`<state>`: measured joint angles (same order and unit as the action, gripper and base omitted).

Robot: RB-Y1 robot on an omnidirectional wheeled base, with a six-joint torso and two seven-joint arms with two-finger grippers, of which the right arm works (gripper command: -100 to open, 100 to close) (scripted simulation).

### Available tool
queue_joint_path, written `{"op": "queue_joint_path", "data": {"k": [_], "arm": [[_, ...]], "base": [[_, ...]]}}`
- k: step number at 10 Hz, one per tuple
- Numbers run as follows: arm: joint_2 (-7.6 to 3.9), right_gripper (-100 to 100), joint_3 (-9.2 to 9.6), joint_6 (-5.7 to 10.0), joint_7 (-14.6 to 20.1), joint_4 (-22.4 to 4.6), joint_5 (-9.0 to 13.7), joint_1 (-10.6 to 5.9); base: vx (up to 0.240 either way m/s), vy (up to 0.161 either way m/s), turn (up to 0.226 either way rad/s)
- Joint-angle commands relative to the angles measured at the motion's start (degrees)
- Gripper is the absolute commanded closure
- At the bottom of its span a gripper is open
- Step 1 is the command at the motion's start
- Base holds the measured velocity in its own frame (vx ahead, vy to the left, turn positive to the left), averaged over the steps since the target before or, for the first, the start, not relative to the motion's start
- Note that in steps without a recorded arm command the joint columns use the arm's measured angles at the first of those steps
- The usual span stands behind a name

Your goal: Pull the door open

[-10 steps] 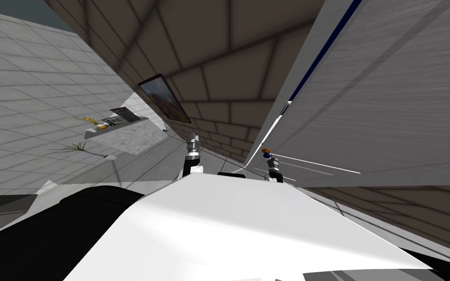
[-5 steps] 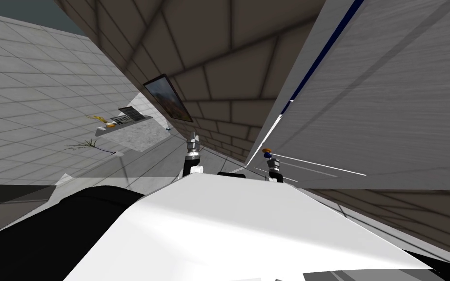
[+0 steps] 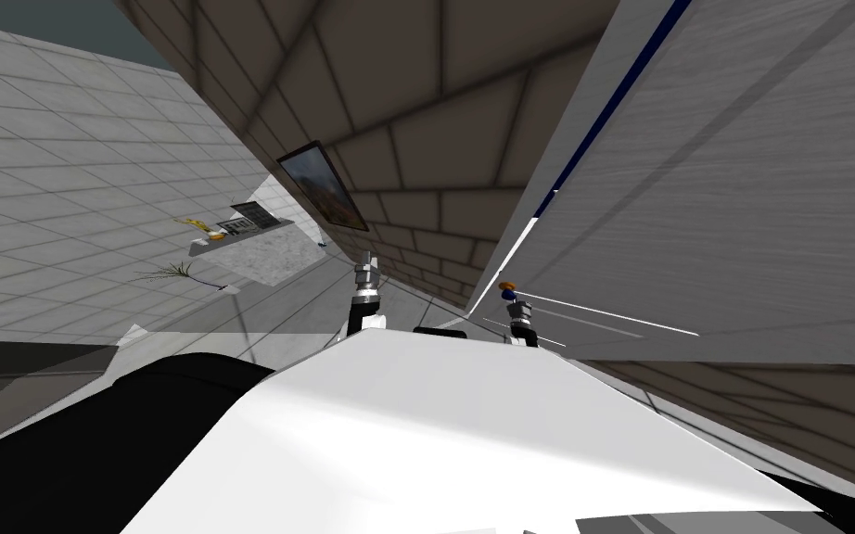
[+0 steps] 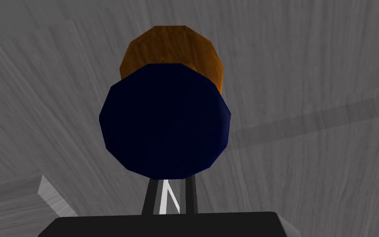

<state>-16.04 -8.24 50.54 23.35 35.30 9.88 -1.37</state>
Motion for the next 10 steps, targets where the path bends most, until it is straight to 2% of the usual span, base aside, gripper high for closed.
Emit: {"op": "queue_joint_path", "data": {"k": [1, 2, 7, 8, 10], "arm": [[0.57, 100, 0.62, 0.09, 2.28, 1.54, 0.51, 0.03], [0.08, -100, 0.54, -0.34, 3.32, 0.27, 1.29, 0.09], [0.44, -100, 2.32, -0.75, 11.32, 0.66, 4.52, -0.37], [0.44, -100, 2.32, -0.75, 11.98, 0.66, 4.52, -0.37], [0.63, -100, 3.31, -0.98, 15.6, 0.88, 6.31, -0.63]], "base": [[-0.019, -0.007, 0.076], [-0.034, -0.018, 0.015], [-0.06, 0.008, 0.018], [-0.043, 0.017, 0.014], [-0.051, 0.008, 0.019]]}}
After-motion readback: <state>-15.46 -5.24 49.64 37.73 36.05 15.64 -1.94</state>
